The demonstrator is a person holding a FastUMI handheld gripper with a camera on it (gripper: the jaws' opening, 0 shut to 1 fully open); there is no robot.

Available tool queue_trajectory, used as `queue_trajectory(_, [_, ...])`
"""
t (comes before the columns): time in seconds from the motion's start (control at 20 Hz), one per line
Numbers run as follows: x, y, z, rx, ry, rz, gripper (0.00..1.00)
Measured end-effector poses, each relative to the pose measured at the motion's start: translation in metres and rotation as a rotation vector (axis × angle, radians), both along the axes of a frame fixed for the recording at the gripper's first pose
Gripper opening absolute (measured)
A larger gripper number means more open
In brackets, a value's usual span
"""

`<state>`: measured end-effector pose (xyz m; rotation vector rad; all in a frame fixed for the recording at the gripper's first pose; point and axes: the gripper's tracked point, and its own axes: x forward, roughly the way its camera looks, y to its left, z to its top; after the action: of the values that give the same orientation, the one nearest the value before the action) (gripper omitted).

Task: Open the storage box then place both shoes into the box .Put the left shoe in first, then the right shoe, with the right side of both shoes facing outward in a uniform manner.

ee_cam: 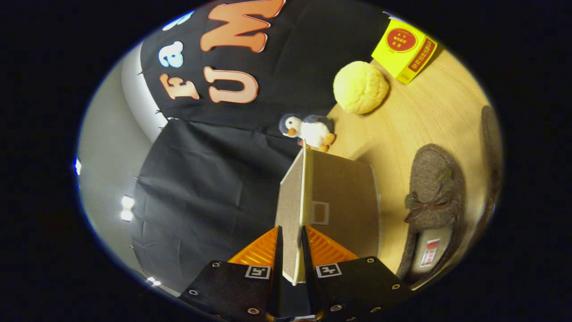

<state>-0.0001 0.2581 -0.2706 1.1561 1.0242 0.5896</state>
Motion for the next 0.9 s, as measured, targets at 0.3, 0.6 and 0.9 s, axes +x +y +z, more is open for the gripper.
queue_trajectory(0.3, [-0.013,0.028,0.006,0.072,0.115,0.038,0.23])
queue_trajectory(0.6, [-0.006,0.039,0.038,0.145,0.094,0.011,0.01])
queue_trajectory(0.9, [0.006,0.068,0.105,0.186,-0.001,0.032,0.01])
